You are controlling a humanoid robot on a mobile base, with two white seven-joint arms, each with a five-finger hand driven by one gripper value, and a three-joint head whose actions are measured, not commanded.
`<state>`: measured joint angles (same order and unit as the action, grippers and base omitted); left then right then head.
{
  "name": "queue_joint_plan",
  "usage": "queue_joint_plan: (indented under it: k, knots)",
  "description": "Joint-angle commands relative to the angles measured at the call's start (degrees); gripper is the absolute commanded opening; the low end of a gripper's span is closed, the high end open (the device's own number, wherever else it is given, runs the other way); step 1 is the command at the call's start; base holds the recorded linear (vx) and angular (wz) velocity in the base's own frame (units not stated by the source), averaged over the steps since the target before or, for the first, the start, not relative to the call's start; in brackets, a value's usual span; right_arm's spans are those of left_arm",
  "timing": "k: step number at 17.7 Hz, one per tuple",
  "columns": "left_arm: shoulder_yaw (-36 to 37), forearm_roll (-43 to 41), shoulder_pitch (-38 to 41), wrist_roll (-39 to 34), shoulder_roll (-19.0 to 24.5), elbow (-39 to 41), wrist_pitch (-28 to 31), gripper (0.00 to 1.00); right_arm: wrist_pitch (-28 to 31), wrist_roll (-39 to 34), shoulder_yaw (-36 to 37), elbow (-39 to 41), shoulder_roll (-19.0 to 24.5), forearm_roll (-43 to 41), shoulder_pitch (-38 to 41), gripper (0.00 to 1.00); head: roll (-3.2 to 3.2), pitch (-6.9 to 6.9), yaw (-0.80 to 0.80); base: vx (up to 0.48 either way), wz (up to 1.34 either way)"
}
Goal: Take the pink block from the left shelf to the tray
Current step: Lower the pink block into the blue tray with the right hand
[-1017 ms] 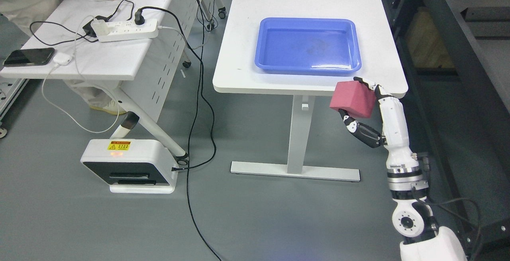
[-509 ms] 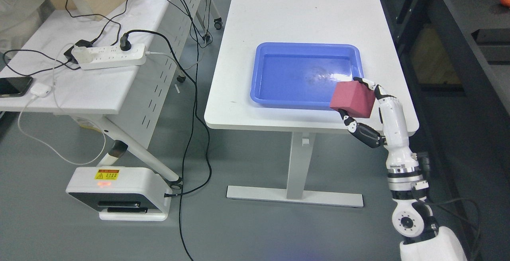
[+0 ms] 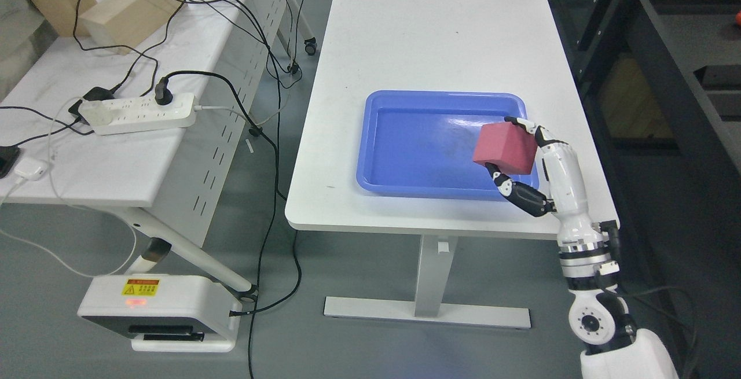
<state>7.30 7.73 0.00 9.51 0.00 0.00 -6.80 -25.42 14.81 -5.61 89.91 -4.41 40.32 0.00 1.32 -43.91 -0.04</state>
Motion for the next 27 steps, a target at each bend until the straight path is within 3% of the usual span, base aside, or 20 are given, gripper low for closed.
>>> queue_joint_plan:
  k: [1,6,12,16,27]
  knots:
    - [0.00,0.00,1.15,-0.01,1.00,1.00,0.03,1.00,1.08,-0.48,-1.50,0.00,-0.07,7.99,1.40,0.16,0.00,0.00,0.00,0.137,0.00]
    - [0.00,0.00,1.15,-0.01,1.00,1.00,0.03,1.00,2.31,-0.48,-5.46,0.00,-0.07,16.09,1.40,0.13,0.00,0.00,0.00,0.113,0.00]
    - [0.00,0.00,1.15,-0.01,1.00,1.00,0.03,1.00,2.22,-0.48,-7.04,-0.09,-0.69,17.33,1.32,0.08,0.00,0.00,0.00,0.079,0.00]
    - [0.00,0.00,1.15,-0.01,1.00,1.00,0.03,1.00,2.48,-1.62,-10.21,-0.18,-0.25,23.30,1.32,0.08,0.00,-0.01,0.00,0.086,0.00]
    - [0.00,0.00,1.15,-0.01,1.00,1.00,0.03,1.00,2.66,-7.42,-11.62,-0.62,-0.42,23.14,1.40,0.09,0.00,-0.01,0.00,0.074,0.00]
